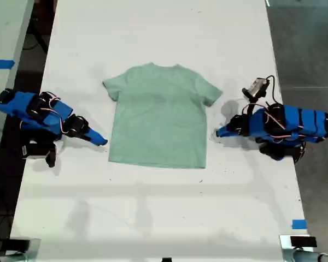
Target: Fold t shirt
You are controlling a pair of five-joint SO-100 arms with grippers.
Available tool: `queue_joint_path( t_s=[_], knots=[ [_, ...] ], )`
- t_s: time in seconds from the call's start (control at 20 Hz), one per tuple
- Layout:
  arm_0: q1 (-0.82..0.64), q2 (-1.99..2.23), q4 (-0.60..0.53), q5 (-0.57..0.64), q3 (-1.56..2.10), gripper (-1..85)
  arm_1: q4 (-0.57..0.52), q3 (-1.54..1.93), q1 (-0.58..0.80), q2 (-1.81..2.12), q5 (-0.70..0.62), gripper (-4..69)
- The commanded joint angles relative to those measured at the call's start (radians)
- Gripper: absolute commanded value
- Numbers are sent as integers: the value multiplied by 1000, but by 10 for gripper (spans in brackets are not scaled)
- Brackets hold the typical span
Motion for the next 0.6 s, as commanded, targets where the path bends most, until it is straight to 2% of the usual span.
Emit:
queue_joint_path(
  t_s=[0.0, 0.55],
  knots=[
    [8, 5, -2, -14, 8, 112, 6, 61, -5, 2, 6, 37],
    [8, 5, -2, -14, 8, 112, 6, 61, -6, 2, 9, 13]
  ],
)
